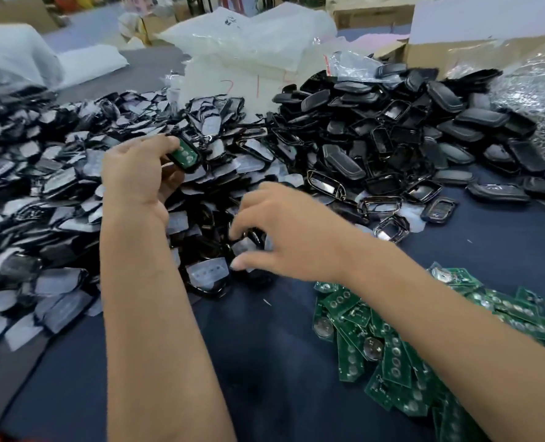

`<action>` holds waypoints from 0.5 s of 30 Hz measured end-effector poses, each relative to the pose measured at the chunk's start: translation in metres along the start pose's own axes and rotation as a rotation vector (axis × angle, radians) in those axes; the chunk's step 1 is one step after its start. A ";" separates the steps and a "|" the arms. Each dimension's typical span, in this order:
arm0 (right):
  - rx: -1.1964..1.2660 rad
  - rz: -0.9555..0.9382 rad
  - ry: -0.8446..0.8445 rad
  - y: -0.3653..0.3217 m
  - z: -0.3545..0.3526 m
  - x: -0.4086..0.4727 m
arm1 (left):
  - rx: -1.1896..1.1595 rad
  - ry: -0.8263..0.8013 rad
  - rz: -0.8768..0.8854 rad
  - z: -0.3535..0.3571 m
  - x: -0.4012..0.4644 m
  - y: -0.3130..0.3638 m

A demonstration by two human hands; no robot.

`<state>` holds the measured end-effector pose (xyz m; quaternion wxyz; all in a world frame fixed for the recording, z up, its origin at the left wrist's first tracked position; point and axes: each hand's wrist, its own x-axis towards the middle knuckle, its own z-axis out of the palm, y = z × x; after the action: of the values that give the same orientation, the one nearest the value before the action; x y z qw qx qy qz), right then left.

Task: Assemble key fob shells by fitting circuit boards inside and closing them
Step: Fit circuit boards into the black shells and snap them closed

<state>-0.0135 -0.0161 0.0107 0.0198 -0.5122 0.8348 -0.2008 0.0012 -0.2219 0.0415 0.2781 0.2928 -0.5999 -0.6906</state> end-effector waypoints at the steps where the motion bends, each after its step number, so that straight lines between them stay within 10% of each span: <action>1: -0.030 -0.043 -0.016 -0.008 0.005 0.004 | 0.010 0.010 0.000 -0.003 0.001 0.001; 15: -0.147 -0.004 0.225 -0.043 0.056 0.060 | -0.256 0.217 0.019 -0.015 -0.004 0.011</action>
<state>0.0075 -0.1022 -0.0149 -0.1119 -0.4881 0.8433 -0.1953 0.0153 -0.2303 0.0508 0.3828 0.3220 -0.4763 -0.7231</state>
